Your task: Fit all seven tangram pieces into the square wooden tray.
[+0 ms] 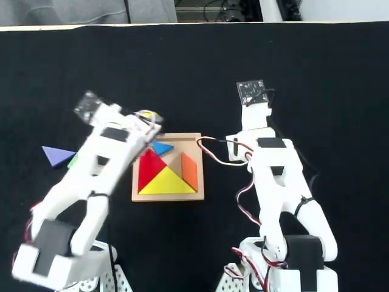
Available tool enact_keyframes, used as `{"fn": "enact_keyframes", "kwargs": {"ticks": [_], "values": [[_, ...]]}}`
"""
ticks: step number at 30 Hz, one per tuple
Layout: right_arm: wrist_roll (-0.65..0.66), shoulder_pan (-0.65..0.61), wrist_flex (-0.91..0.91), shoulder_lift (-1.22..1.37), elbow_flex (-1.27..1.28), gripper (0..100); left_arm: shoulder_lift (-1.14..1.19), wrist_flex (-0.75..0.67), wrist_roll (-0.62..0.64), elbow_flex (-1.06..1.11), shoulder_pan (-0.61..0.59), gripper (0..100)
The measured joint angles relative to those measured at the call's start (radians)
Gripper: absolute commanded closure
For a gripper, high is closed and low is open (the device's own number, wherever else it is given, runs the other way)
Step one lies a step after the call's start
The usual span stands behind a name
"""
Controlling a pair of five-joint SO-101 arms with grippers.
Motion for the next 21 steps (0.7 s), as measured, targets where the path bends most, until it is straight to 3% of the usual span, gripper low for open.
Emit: {"fn": "enact_keyframes", "kwargs": {"ticks": [4,8,14,21], "values": [[0.000,0.000,0.000,0.000,0.000,98.7,-0.190,0.192,-0.115,-0.028,-0.091,71],[0.008,-0.006,0.000,0.000,0.000,98.7,-0.422,0.348,-0.376,-0.029,-0.190,71],[0.132,-0.115,0.089,0.000,-0.009,98.7,-0.603,0.393,-0.816,0.101,-0.468,71],[0.143,-0.293,0.393,0.000,-0.238,98.7,-0.555,0.396,-1.135,0.152,-0.597,71]]}}
